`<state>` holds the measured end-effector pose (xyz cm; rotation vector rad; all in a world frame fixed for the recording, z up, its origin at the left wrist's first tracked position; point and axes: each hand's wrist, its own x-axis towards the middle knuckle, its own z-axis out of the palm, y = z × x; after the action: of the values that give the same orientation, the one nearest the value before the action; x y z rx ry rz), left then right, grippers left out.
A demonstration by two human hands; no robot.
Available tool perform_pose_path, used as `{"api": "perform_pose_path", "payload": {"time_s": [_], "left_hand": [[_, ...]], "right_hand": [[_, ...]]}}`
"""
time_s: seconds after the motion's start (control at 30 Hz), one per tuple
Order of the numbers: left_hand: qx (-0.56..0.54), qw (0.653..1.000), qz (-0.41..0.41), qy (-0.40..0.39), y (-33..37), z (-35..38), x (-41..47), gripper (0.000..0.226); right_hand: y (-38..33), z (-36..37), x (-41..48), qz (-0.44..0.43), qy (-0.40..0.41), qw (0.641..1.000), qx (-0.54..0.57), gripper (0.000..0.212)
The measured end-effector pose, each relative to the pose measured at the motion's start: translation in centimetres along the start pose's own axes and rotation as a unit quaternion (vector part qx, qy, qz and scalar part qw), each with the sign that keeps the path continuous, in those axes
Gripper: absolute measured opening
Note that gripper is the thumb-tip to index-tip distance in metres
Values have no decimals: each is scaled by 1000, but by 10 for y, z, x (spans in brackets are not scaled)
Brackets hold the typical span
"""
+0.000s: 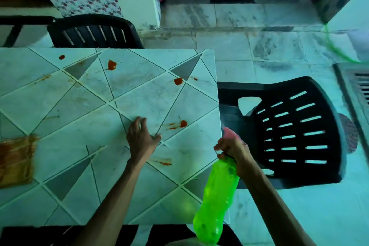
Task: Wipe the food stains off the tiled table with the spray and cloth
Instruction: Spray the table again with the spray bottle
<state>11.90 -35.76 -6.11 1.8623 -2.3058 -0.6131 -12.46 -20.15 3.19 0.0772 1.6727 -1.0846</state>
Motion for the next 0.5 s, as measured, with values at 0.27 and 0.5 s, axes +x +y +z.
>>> {"api": "perform_pose_path", "payload": {"time_s": [0.27,0.5], "left_hand": [[-10,1000,-15,-6,-43,-19,-20,88],[-8,999,-36,0,-114,-51,-20,101]], "right_hand": [[16,51,-13,-16,-83,996,-26,43],[26,126,-18,-37,-115,991,-60,32]]}}
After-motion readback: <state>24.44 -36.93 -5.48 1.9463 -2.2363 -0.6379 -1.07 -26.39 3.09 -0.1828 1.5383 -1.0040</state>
